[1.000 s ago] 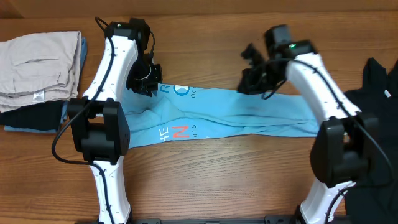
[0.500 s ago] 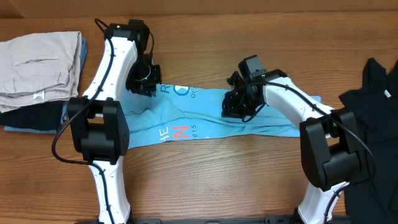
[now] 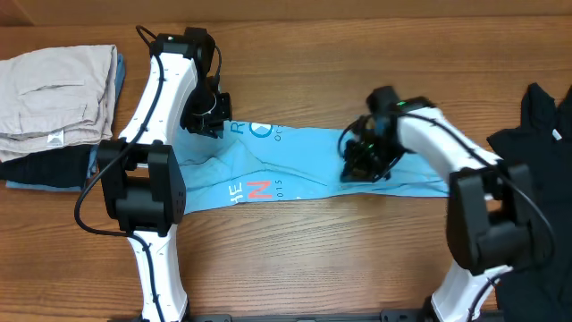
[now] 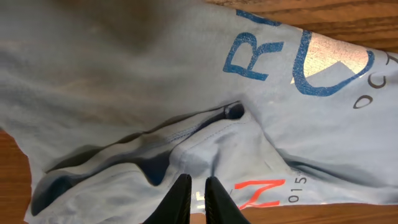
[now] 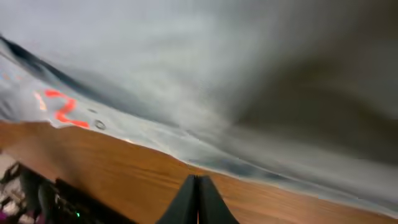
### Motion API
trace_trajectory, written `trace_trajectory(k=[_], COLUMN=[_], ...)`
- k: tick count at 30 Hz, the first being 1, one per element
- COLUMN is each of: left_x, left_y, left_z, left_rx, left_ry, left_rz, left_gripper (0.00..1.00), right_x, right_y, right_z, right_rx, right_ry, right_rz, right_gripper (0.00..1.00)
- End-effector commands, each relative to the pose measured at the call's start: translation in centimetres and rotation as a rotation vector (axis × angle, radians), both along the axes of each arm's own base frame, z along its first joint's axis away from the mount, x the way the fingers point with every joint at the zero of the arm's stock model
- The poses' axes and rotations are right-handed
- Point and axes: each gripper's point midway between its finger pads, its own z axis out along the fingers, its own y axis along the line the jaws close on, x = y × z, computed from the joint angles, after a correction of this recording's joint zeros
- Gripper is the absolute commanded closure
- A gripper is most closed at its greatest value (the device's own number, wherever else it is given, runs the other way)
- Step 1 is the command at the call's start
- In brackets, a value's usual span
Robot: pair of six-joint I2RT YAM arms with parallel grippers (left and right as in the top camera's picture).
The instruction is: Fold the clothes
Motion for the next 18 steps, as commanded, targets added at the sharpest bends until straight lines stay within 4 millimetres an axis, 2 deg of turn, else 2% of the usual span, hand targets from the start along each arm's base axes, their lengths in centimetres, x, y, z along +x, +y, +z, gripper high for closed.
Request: trace_trajectory(k=[1, 5, 11, 16, 18], left_x=[0.0, 0.1, 0.2, 0.2, 0.2], left_y=[0.4, 0.4, 0.4, 0.4, 0.4], left_z=[0.5, 0.5, 0.5, 0.5, 0.5], left_rx=[0.011, 0.011, 0.011, 0.011, 0.011], left_ry=[-0.015, -0.019, -0.023, -0.024, -0.024], left_rz=[-0.016, -0.016, -0.016, -0.016, -0.016], left_gripper=[0.88, 0.87, 0.87, 0.87, 0.87], right_x=[3.0, 3.5, 1.5, -1.8, -2.9], right_y=[-5.8, -12.2, -17.9, -19.7, -19.8], right_z=[2.7, 0.2, -2.4, -3.8, -4.6], right_rx=[-0.109, -0.222, -0.402, -0.488, -0.508], right_ry=[-0.139, -0.138, -0.075, 0.045, 0.078], right_rz=[-0.073, -0.207, -0.325, -0.396, -0.410], right_gripper=[0.96, 0.96, 0.96, 0.96, 0.96])
